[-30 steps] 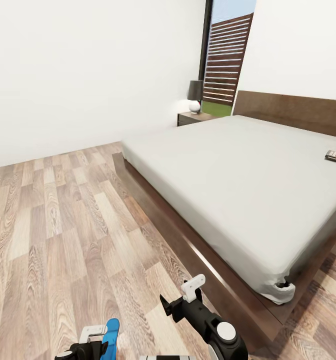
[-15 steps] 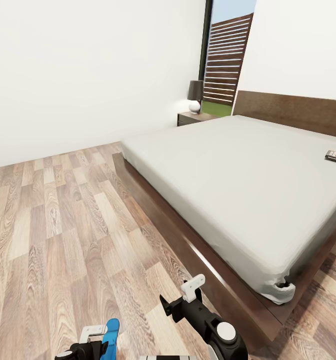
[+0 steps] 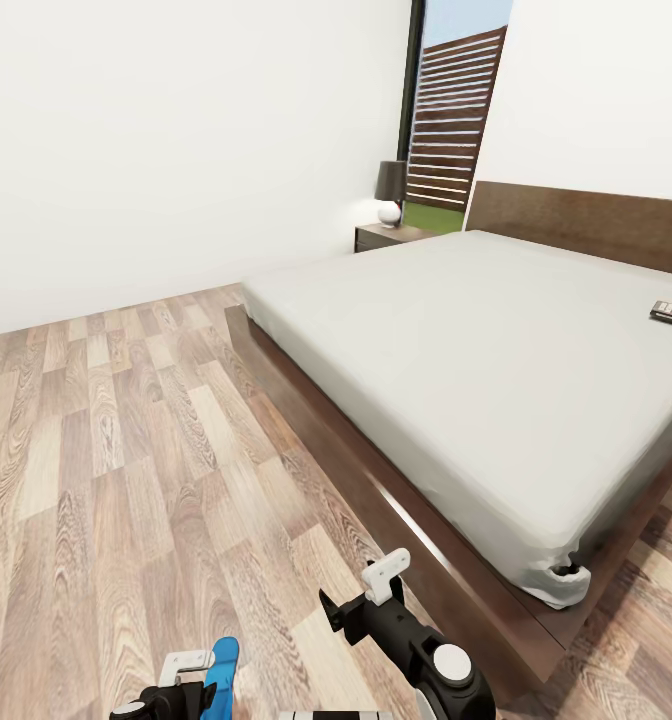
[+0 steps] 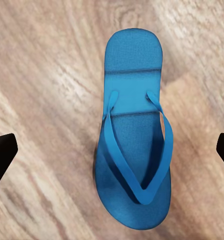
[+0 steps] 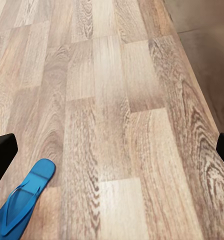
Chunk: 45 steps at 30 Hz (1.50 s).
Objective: In the bedroom, move the book from the bed onto either nightstand, and place the two sandals side by side next to the bed.
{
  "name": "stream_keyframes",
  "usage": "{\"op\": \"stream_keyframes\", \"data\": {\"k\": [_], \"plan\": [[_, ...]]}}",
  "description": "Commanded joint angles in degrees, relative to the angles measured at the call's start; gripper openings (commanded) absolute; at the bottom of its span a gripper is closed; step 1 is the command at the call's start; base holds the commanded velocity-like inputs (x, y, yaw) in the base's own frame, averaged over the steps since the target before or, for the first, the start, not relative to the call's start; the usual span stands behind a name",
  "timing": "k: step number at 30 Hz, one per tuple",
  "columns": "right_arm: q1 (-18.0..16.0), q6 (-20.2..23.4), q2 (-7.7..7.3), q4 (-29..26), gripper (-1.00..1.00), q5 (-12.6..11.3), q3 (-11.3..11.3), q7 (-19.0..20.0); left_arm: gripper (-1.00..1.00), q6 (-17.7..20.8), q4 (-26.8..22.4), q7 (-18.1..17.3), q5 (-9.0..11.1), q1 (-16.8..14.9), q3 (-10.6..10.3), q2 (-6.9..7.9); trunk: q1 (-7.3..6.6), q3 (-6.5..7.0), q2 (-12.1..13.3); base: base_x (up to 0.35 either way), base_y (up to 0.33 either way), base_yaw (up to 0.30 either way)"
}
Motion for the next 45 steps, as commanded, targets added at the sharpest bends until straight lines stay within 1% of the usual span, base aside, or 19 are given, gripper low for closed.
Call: {"op": "stream_keyframes", "data": {"k": [1, 45], "plan": [[0.0, 0.3, 0.02, -0.1, 1.0, 0.1, 0.0, 0.2, 1.0, 0.0, 0.0, -0.3, 0.4, 0.0, 0.1, 0.01, -0.01, -0.05, 0.0, 0.0, 0.0, 0.0], [0.0, 0.3, 0.03, -0.1, 1.0, 0.1, 0.1, 0.2, 1.0, -0.1, 0.0, -0.3, 0.4, 0.0, 0.1, -0.06, -0.01, -0.05, 0.0, 0.006, 0.0, 0.0]]}}
